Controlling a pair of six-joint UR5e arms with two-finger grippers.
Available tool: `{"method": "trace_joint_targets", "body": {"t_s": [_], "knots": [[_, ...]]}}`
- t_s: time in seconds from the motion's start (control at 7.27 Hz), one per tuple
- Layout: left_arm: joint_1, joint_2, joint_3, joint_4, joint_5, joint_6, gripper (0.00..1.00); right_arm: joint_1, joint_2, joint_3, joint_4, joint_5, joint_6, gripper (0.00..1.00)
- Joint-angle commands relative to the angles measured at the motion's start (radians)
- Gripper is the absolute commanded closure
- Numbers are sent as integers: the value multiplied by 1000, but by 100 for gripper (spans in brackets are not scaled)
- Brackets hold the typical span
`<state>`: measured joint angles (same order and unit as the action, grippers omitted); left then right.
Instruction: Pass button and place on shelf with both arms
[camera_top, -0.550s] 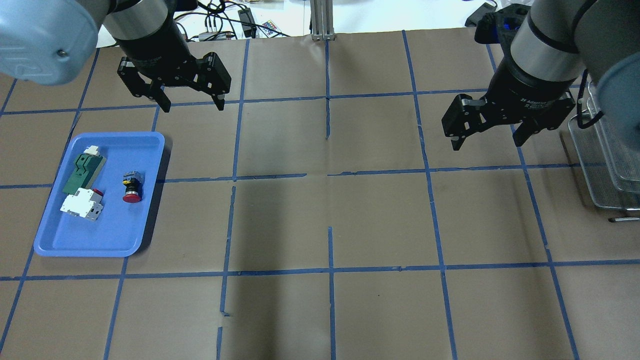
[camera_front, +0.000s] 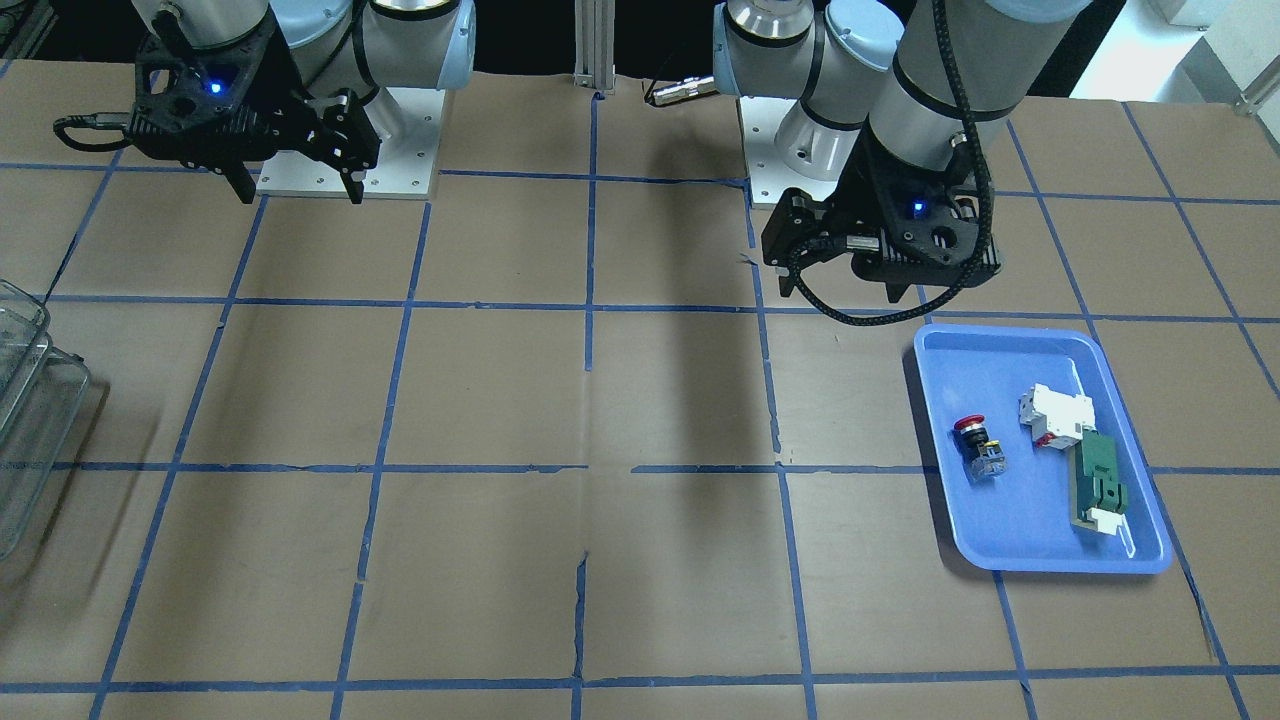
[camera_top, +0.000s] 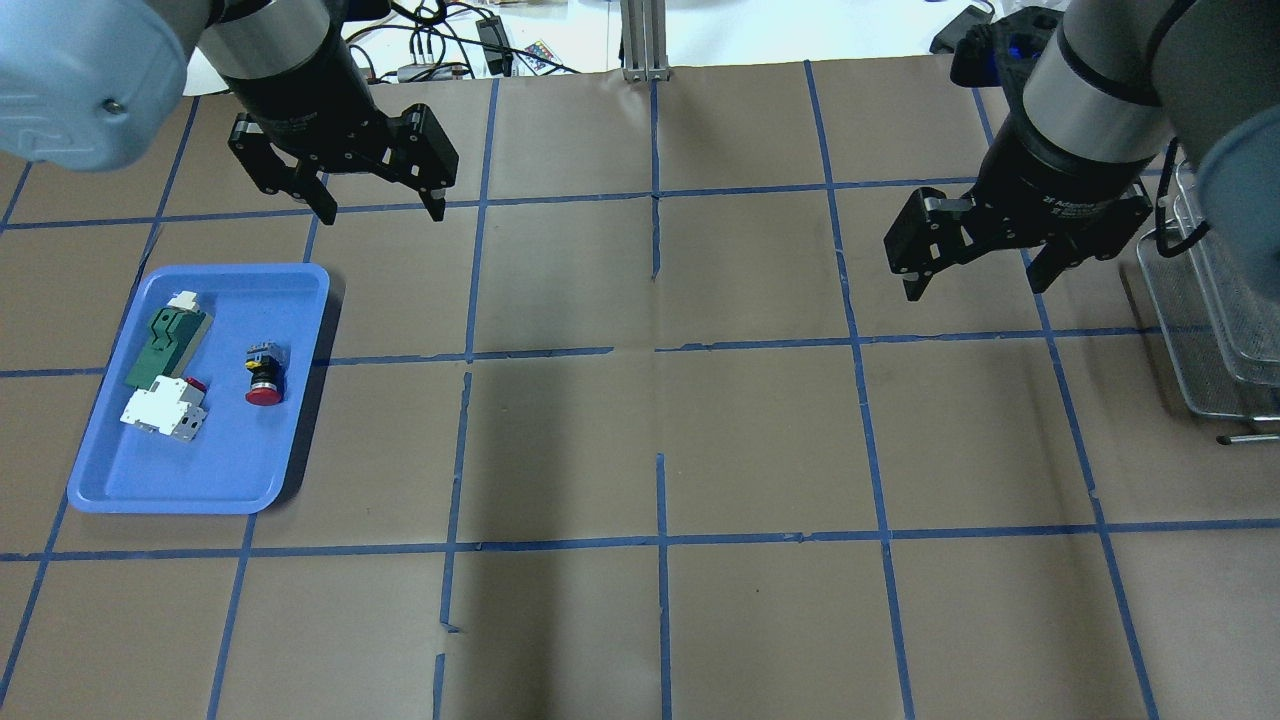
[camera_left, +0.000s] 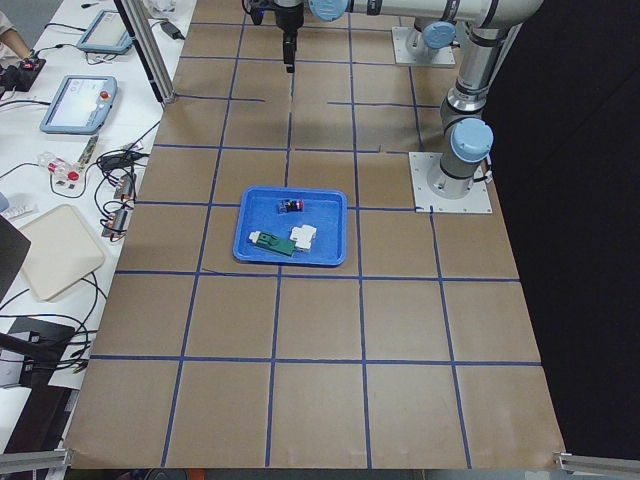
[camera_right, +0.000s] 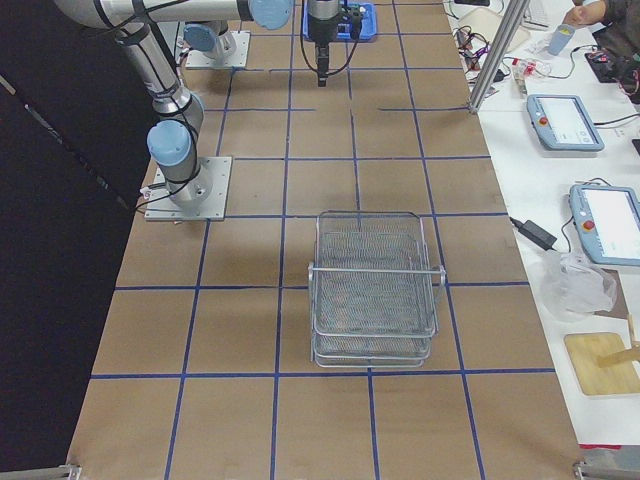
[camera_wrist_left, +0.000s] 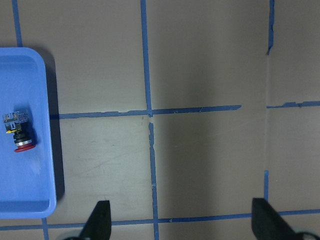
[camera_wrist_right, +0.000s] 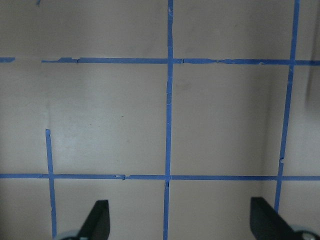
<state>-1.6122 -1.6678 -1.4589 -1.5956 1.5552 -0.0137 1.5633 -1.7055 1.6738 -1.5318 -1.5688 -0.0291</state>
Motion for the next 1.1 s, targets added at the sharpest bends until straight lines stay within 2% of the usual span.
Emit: {"method": "trace_joint_targets", "body": {"t_s": [0.0, 0.28, 0.55, 0.69, 0.96], "knots": [[106, -21, -26, 9, 26, 15, 0, 0, 0, 1, 7, -3, 0, 0], [272, -62, -119, 60, 22, 18, 0, -3, 0, 0, -2, -2, 0, 0], [395, -114, -264, 269, 22, 27, 0, -3, 1, 0, -2, 0, 0, 0], [422, -144, -329, 414, 22, 105, 0, -3, 3, 0, -2, -2, -2, 0], [458, -197, -426, 538, 35, 145, 1, -3, 3, 0, -8, 0, -2, 0]]}}
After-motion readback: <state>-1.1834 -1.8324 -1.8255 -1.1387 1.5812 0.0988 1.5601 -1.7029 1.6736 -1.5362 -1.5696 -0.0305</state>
